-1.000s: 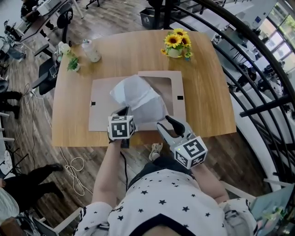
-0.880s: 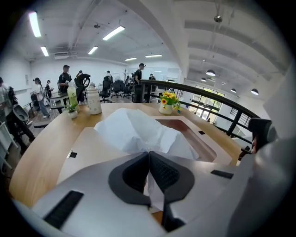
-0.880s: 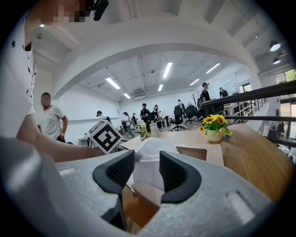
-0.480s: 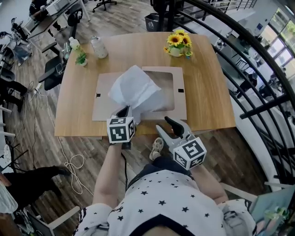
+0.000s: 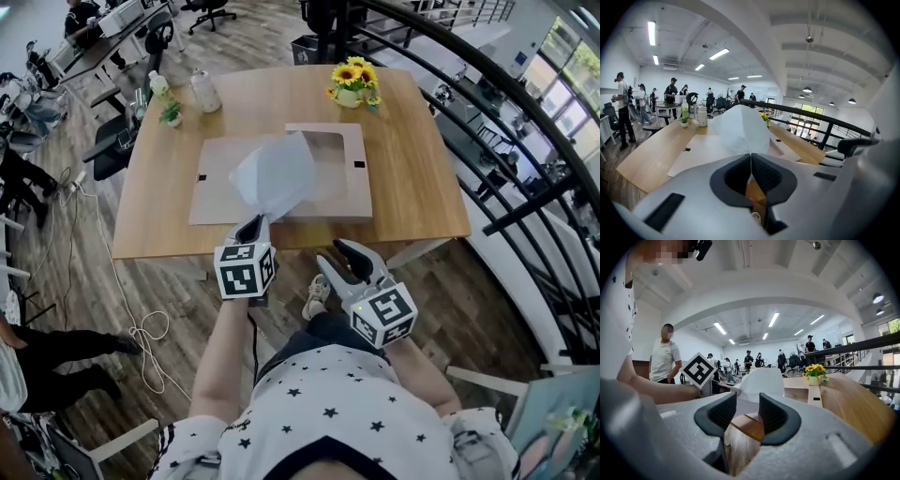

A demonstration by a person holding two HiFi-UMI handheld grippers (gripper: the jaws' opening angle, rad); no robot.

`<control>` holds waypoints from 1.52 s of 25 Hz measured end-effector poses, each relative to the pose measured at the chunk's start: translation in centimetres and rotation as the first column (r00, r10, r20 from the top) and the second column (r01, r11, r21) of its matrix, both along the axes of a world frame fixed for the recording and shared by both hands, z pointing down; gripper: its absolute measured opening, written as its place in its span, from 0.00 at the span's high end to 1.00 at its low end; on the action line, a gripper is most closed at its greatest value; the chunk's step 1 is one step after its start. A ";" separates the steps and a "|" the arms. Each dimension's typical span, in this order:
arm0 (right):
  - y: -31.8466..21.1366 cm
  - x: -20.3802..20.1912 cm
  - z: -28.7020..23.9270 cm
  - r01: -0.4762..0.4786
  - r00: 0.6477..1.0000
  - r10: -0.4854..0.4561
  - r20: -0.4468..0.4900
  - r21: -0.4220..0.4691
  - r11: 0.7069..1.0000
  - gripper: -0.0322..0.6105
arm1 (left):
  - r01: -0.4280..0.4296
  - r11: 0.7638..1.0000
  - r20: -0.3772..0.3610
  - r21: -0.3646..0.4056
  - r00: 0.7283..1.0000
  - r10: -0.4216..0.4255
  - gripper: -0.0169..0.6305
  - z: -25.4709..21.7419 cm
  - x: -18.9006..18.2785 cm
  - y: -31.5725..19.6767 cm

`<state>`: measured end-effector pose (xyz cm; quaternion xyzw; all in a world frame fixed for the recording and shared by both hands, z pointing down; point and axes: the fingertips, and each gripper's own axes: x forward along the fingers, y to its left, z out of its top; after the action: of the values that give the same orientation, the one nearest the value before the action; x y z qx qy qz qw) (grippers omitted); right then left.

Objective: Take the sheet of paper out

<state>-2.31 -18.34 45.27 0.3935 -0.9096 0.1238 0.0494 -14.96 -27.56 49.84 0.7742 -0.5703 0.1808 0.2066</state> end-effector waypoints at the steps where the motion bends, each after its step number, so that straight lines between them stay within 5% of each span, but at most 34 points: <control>1: 0.8 0.1 0.0 -0.006 1.000 0.006 -0.005 0.004 1.000 0.73 | 0.001 1.000 -0.004 0.005 1.000 0.000 0.96 -0.1 0.1 0.9; 12: 7.7 0.5 -1.5 -0.047 0.999 0.048 -0.021 0.038 0.998 0.94 | -0.003 0.998 -0.050 0.062 0.999 0.006 0.96 -3.0 0.2 10.4; 25: 12.5 0.1 -3.2 -0.034 0.998 0.038 -0.053 0.076 0.997 0.94 | -0.004 0.992 -0.130 0.129 0.991 0.021 0.96 -6.5 0.4 19.3; 38: 13.4 0.7 -4.0 -0.027 0.999 0.031 -0.039 0.095 0.995 0.94 | 0.002 0.989 -0.154 0.151 0.988 0.022 0.96 -7.5 1.0 21.7</control>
<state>-1.64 -4.93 41.31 0.4112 -0.9073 0.0734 0.0475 -13.92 -5.84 42.34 0.8023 -0.5605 0.0772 0.1904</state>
